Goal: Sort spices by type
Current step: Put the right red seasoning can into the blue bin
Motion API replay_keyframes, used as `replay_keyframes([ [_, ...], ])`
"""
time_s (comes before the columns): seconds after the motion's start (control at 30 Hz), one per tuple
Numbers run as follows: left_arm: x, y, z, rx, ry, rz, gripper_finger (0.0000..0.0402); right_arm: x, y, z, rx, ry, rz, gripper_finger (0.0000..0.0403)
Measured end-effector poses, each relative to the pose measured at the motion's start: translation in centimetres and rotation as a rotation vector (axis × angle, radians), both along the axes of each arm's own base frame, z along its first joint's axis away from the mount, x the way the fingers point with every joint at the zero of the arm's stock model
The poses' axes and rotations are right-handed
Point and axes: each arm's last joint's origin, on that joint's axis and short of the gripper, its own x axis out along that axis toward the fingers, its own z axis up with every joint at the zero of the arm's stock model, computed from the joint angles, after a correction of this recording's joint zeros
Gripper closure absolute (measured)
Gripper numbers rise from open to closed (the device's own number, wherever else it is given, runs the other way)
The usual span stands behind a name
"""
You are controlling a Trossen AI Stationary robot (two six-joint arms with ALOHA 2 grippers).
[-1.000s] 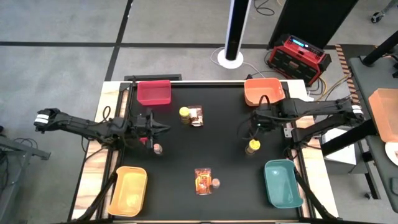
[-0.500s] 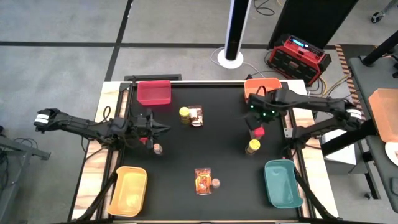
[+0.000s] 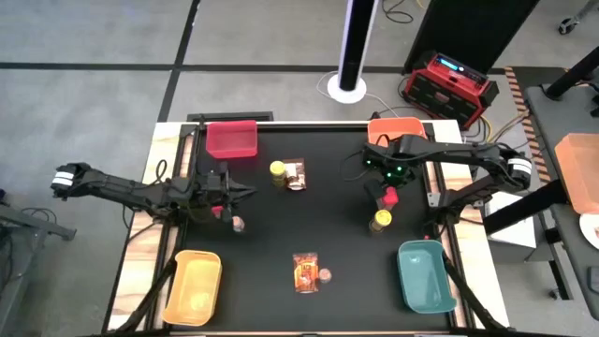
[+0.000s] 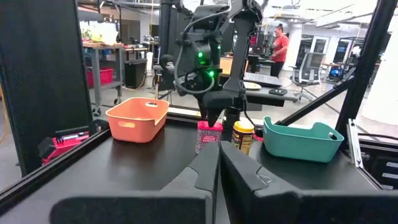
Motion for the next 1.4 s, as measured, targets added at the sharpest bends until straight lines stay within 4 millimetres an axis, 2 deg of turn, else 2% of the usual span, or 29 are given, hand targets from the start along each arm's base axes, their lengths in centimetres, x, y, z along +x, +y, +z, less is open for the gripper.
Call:
replay_keyframes([
  [0.27, 0.0, 0.0, -0.3, 0.003, 0.030, 0.000, 0.0402, 0.9, -0.3, -1.7, 0.030, 0.070, 0.029, 0.0106],
  [0.43, 0.0, 0.0, -0.3, 0.003, 0.029, 0.000, 0.0402, 1.5, -0.6, -2.5, 0.022, 0.051, 0.030, 0.0114],
  [0.6, 0.0, 0.0, -0.4, 0.004, 0.038, 0.000, 0.0402, 1.8, -0.7, -3.1, 0.016, 0.055, 0.027, 0.0135],
  [0.83, 0.0, 0.0, -0.5, 0.005, 0.046, 0.000, 0.0402, 1.8, -0.8, -3.7, 0.008, 0.086, 0.032, 0.0192],
  [1.03, 0.0, 0.0, -0.4, 0.005, 0.045, 0.000, 0.0402, 1.8, -0.8, -3.6, 0.006, 0.083, 0.044, 0.0194],
  [1.13, 0.0, 0.0, -0.4, 0.004, 0.041, 0.000, 0.0402, 2.2, -1.0, -2.4, -0.019, 0.064, 0.056, 0.0194],
  [1.3, 0.0, 0.0, -0.4, -0.006, 0.039, 0.000, 0.0402, 3.0, -1.4, 1.7, -0.035, 0.054, 0.093, 0.0194],
  [1.4, 0.0, 0.0, -0.4, -0.007, 0.040, 0.000, 0.0402, 4.0, -1.9, 3.9, -0.078, -0.031, 0.095, 0.0194],
])
